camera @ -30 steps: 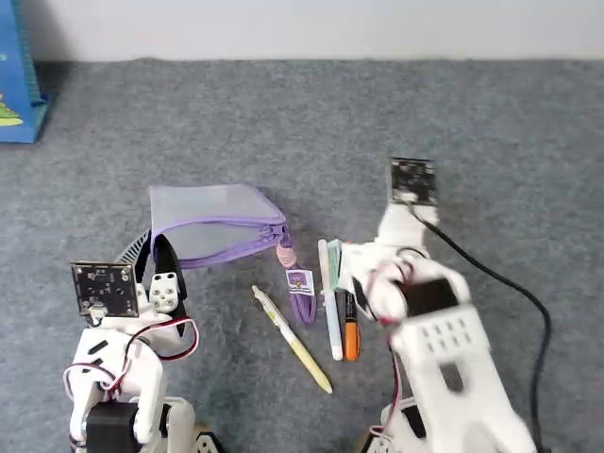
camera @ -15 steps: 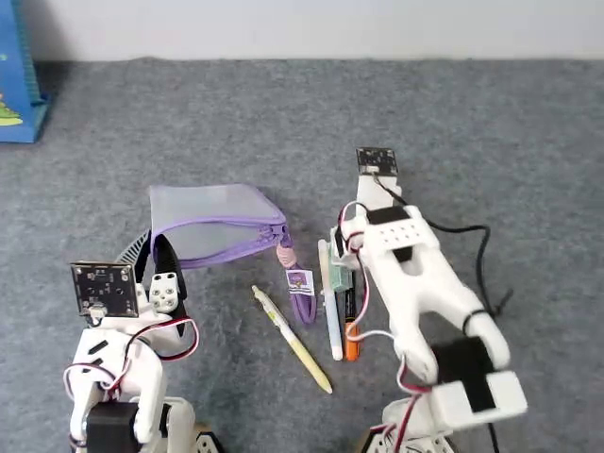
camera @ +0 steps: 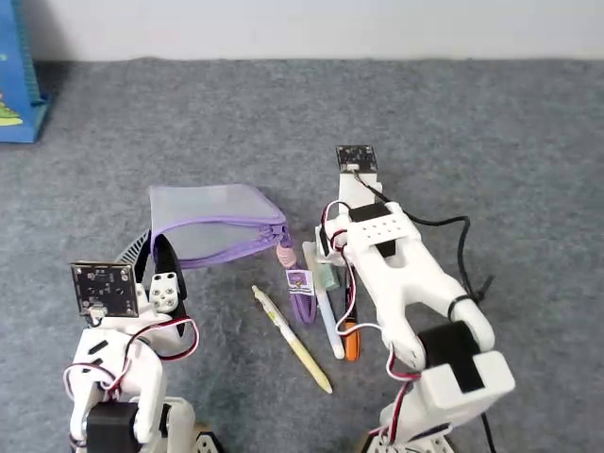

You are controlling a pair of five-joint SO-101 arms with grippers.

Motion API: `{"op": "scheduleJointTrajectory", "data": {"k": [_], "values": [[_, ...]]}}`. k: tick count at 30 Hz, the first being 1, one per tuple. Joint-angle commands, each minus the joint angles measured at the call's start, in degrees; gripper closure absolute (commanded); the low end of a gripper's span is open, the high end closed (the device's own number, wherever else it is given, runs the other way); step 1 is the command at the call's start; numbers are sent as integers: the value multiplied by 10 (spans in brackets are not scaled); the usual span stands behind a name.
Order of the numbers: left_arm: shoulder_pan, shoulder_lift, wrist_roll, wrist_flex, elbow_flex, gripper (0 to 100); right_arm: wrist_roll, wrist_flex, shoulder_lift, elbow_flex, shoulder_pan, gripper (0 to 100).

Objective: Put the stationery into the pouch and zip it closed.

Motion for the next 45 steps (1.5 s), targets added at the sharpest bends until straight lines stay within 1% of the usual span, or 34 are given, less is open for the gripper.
{"op": "scheduleJointTrajectory", "data": {"k": [1, 4, 5, 7, 9, 11, 14, 18, 24, 30, 35, 40, 45], "values": [[2, -10, 5, -18, -10, 988, 40, -7, 28, -26, 0, 865], [2, -10, 5, -18, -10, 988, 55, -7, 46, -27, 7, 879], [2, -10, 5, -18, -10, 988, 55, -5, 43, -27, 13, 907], [2, -10, 5, -18, -10, 988, 55, -2, 24, -27, 28, 998], [2, -10, 5, -18, -10, 988, 57, 3, 1, -20, 50, 970], [2, -10, 5, -18, -10, 988, 59, 18, -26, -12, 65, 995], [2, -10, 5, -18, -10, 988, 61, 55, -68, 2, 77, 991], [2, -10, 5, -18, -10, 988, 90, 76, -125, 40, 79, 991], [4, -10, 5, -18, -9, 988, 91, 80, -210, 91, 79, 991], [4, -10, 5, -18, -9, 988, 91, 80, -384, 141, 73, 991], [4, -10, 5, -18, -9, 988, 91, 98, -564, 173, 32, 991], [4, -10, 5, -18, -9, 988, 89, 144, -720, 173, -54, 991], [5, -10, 5, -18, -9, 988, 87, 137, -854, 175, -136, 991]]}}
